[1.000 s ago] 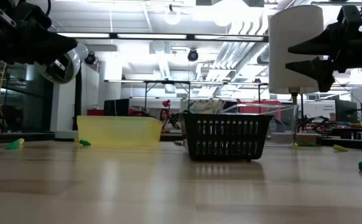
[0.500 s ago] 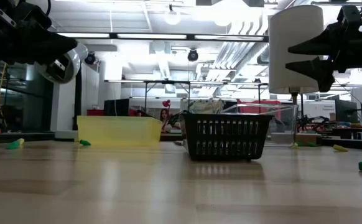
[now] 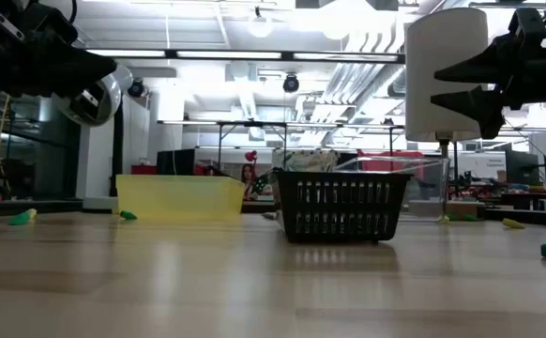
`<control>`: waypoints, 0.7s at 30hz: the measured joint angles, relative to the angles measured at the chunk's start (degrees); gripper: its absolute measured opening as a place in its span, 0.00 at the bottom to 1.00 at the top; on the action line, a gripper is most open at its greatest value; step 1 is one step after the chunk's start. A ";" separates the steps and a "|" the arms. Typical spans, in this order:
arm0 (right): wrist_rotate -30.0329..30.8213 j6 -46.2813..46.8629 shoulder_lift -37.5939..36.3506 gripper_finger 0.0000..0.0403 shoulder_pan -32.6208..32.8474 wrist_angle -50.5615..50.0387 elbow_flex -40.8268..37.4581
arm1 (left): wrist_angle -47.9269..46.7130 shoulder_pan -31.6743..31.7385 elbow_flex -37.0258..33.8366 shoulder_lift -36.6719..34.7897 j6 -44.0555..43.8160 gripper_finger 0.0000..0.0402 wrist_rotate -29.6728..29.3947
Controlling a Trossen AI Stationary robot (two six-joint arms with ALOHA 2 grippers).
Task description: Sort crayons
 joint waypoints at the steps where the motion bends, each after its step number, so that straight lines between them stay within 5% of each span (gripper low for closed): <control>1: 0.00 -0.03 0.00 0.50 -0.01 0.00 0.00 | 0.02 -0.01 -0.01 -0.01 0.00 0.01 0.01; 21: 1.39 1.46 0.00 0.50 -0.13 2.53 0.00 | 0.01 0.00 0.01 0.00 0.00 0.01 0.01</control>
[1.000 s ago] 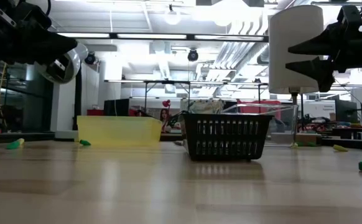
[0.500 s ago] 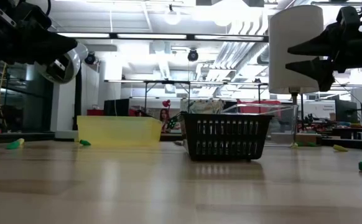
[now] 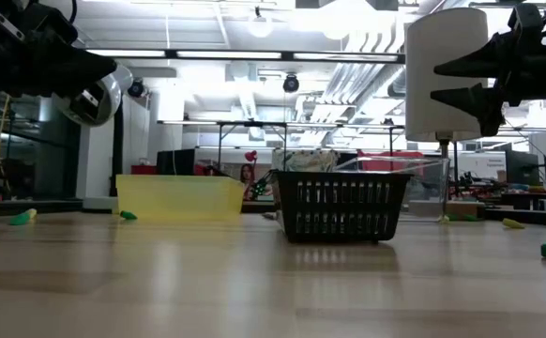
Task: Sort crayons
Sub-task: Put the gray crayon into the yellow transparent bin
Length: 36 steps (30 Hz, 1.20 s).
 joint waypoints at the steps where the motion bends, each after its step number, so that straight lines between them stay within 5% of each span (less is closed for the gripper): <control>1: 0.05 -0.01 0.01 0.50 0.00 0.64 0.00 | -0.01 -0.02 -0.02 -0.02 0.00 0.01 0.01; 31: 5.84 -0.27 0.01 0.50 0.00 -1.24 0.00 | 1.74 0.00 -0.01 -0.02 -0.39 0.01 -1.25; 36: 5.50 -1.53 0.00 0.50 0.00 -1.23 0.00 | 2.11 -0.04 -0.02 -0.02 0.46 0.01 -7.72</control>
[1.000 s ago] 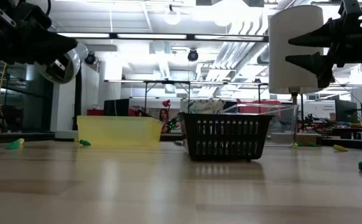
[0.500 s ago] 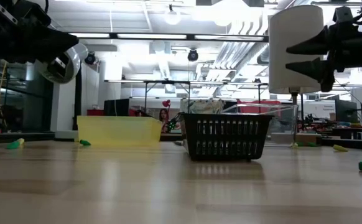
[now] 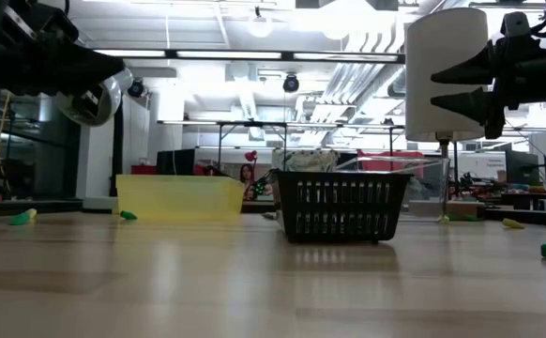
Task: Sort crayons
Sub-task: Put the gray crayon into the yellow transparent bin
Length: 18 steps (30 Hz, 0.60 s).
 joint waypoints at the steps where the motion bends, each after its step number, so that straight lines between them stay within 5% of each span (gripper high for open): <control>1: -0.09 -0.25 0.01 0.50 0.00 -0.01 0.00 | 0.04 0.00 0.00 0.00 0.13 0.01 -1.27; 11: -2.93 0.13 0.01 0.50 0.00 0.34 0.00 | 0.00 0.02 0.02 0.00 1.18 0.01 -3.99; 18: -16.01 -2.30 3.75 0.50 0.35 13.40 1.59 | 0.07 0.04 0.01 0.00 2.16 0.01 -3.99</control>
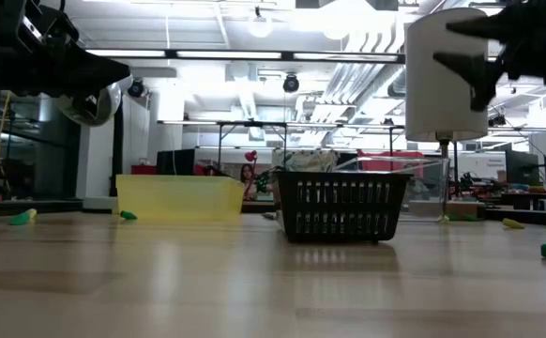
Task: Sort crayons
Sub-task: Put the gray crayon into the yellow transparent bin
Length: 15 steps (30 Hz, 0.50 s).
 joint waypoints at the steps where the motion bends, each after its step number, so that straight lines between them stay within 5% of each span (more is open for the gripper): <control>1: -0.45 -0.54 1.31 0.50 0.44 0.17 1.05 | 0.03 0.00 0.00 0.00 0.00 0.01 0.00; 9: -0.53 -3.61 21.50 0.50 8.01 -1.50 12.63 | 0.14 0.00 -0.01 0.00 0.00 0.01 0.02; 15: 0.26 3.98 40.44 0.50 15.39 -29.99 29.57 | -0.06 0.00 0.01 0.00 -0.15 0.01 0.05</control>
